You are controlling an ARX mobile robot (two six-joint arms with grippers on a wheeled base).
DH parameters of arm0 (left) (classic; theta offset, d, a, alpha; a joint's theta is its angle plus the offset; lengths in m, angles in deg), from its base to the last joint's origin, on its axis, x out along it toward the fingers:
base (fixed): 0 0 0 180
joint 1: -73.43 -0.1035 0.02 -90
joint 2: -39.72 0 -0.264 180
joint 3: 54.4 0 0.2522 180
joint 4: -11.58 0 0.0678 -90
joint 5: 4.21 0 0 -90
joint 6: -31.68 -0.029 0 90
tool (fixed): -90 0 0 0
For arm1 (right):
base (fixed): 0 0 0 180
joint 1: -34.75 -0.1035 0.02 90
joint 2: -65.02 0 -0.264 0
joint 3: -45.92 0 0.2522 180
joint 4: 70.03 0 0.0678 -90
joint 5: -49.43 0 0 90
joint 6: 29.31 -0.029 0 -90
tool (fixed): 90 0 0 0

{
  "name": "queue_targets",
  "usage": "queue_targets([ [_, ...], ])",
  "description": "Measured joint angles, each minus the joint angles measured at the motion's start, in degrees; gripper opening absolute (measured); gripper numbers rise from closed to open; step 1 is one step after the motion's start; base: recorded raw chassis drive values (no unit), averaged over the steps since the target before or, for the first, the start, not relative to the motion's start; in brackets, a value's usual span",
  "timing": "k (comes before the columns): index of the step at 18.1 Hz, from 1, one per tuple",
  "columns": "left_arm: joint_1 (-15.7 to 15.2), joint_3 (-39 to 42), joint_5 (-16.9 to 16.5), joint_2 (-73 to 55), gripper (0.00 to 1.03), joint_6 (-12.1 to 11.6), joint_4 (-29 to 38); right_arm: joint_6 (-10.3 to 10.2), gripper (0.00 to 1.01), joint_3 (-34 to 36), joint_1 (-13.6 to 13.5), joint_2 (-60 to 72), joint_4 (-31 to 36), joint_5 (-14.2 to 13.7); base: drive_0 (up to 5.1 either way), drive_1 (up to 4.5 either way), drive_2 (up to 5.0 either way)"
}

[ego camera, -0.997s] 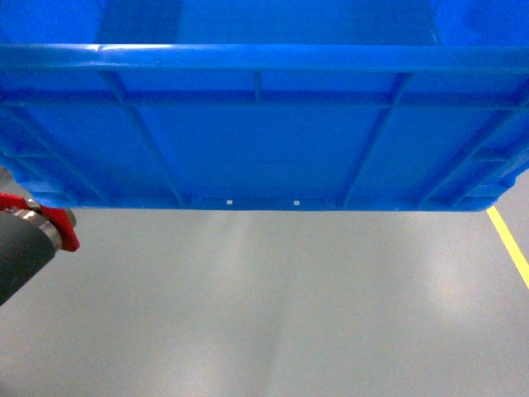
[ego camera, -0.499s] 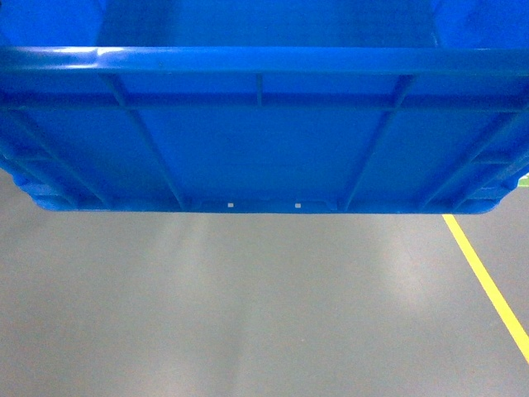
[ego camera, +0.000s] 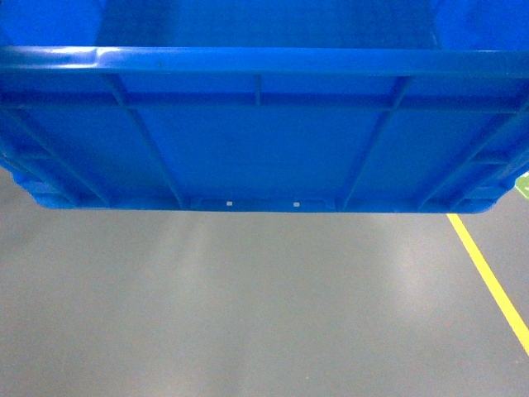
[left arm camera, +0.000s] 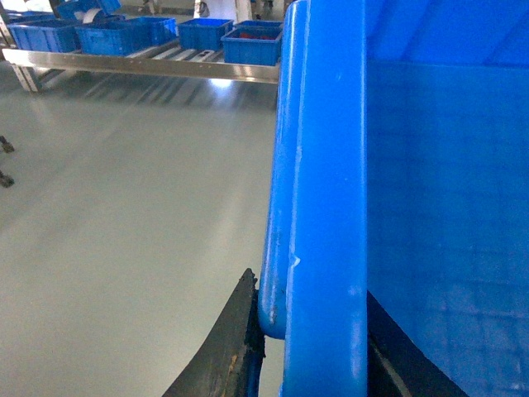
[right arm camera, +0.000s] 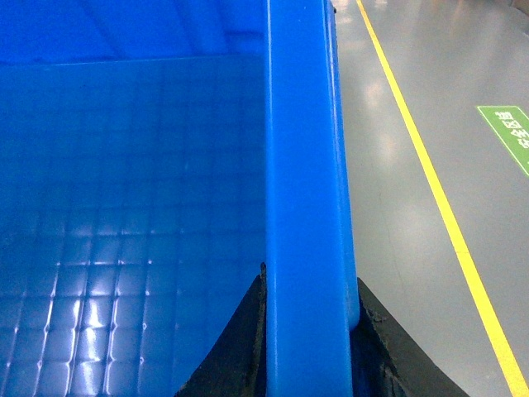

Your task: Place box next to blue box on left shelf

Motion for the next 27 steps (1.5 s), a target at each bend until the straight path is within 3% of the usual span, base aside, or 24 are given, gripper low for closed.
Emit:
queue_targets([
  [27,0.02,0.0,0.11,-0.22,0.19,0.02,0.0,-0.02,0.2,0.17,0.0,0.0,-0.11,-0.09,-0.1,4.25,-4.4],
])
